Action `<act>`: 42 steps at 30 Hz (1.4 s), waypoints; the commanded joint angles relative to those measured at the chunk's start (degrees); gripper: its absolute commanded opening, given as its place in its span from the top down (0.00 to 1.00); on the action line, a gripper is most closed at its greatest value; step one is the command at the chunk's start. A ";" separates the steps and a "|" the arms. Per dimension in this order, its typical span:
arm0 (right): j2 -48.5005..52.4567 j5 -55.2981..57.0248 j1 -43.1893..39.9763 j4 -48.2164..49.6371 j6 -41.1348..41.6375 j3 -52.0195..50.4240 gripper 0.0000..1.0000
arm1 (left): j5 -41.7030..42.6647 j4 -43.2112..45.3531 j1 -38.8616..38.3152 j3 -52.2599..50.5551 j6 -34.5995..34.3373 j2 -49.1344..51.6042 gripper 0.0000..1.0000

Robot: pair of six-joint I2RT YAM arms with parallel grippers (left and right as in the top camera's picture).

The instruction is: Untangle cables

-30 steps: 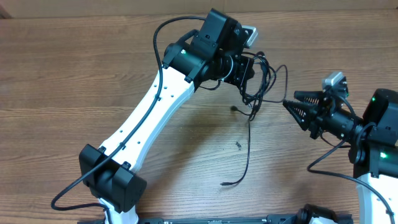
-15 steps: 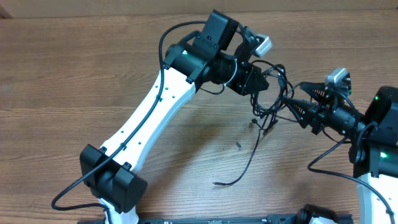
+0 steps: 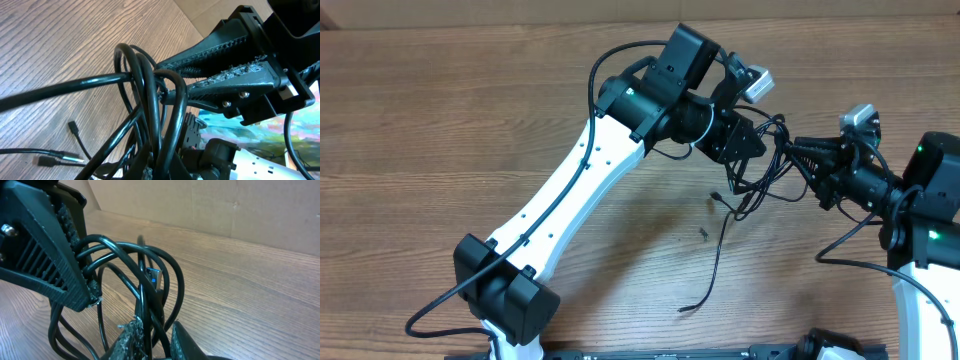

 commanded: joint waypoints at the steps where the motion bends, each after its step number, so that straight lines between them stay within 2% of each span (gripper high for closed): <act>1: -0.11 0.24 0.15 0.20 -0.31 0.76 0.75 | 2.21 0.50 -0.39 0.57 1.33 0.28 0.96; 2: -0.11 0.76 0.15 0.26 -0.31 0.76 0.61 | 2.21 0.48 -0.39 0.57 1.33 0.28 0.96; 4: -0.11 1.88 0.15 0.48 -0.28 0.76 0.48 | 2.19 0.48 -0.39 0.57 1.33 0.28 0.96; 7: -0.11 2.36 0.15 0.61 -0.31 0.76 0.44 | 2.21 0.48 -0.39 0.57 1.33 0.28 0.96; 9: -0.11 2.36 0.15 0.70 -0.31 0.76 0.48 | 2.21 0.50 -0.39 0.57 1.33 0.28 0.96; 12: -0.11 2.34 0.17 0.72 -0.31 0.76 0.80 | 3.08 0.50 -0.39 0.57 1.33 0.28 0.96; 17: -0.11 1.68 0.17 -0.15 -0.28 0.76 0.95 | 3.52 1.57 -0.39 0.57 1.29 0.28 0.96; 22: -0.13 0.59 0.17 -1.97 -0.26 0.76 0.96 | 2.32 3.10 -0.33 0.57 1.27 0.28 0.96; 25: -0.52 -0.20 0.17 -2.54 0.17 0.79 0.96 | -2.12 3.34 0.24 0.57 -0.11 0.28 0.96; 32: -5.07 -5.99 0.15 -2.75 0.17 0.79 0.96 | -17.51 3.04 2.43 0.57 -11.28 0.28 0.96; 37: -10.14 -5.88 0.15 -3.67 0.17 0.79 0.96 | -22.75 2.29 4.70 0.57 -18.32 0.28 0.96; 42: -15.04 -5.68 0.15 -3.96 0.17 0.79 0.96 | -24.30 -0.37 7.43 0.57 -23.45 0.28 0.96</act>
